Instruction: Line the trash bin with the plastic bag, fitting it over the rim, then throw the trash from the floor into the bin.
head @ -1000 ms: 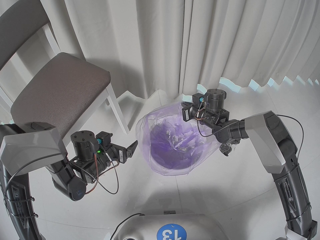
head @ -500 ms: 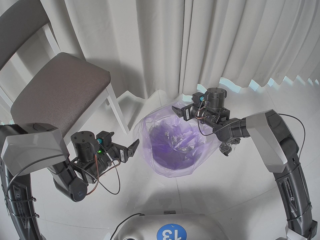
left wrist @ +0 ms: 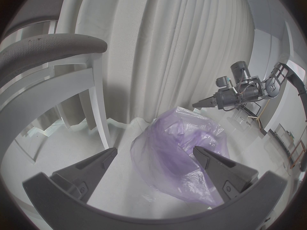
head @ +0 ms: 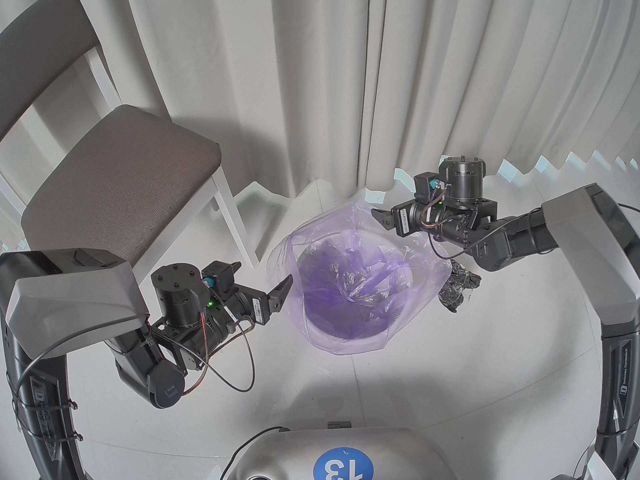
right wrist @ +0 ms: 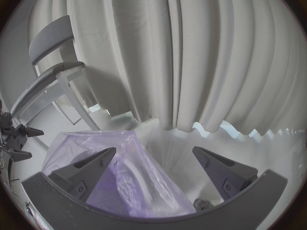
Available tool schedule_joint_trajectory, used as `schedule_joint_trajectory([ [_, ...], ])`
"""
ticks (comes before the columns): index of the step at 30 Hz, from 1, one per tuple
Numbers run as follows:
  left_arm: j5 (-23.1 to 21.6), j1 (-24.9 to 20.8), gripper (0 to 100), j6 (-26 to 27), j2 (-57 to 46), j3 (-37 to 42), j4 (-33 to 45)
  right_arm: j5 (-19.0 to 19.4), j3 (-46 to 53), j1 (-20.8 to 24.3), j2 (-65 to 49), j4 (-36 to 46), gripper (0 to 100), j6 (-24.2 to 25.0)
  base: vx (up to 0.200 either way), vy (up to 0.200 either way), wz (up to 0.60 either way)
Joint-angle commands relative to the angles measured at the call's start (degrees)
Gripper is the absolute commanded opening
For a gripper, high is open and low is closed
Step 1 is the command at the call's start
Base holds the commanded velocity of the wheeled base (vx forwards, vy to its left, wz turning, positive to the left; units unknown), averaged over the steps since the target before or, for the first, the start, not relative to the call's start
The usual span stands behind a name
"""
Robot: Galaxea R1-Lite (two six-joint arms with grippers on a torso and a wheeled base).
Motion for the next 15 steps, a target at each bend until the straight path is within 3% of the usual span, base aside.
schedule_joint_trajectory([
  [1,1.68,-1.35,100,-1.77,1.56,-6.52,3.59,-1.70,15.34,-1.70,-11.51,-1.26,100,1.06,0.000,0.000,0.00],
  [5,1.68,-1.00,100,-1.77,1.38,-12.24,11.94,-2.84,20.26,-2.23,-12.21,-5.39,100,2.99,0.000,0.000,0.00],
  [8,1.76,-1.00,100,-1.77,2.09,-20.85,22.49,-3.28,26.50,-3.29,-11.60,-12.87,100,5.36,0.000,0.000,0.00],
  [15,3.08,-0.91,100,-1.68,4.90,-32.89,33.83,-3.10,28.61,-6.19,-7.99,-17.79,100,7.47,0.000,0.000,0.00],
])
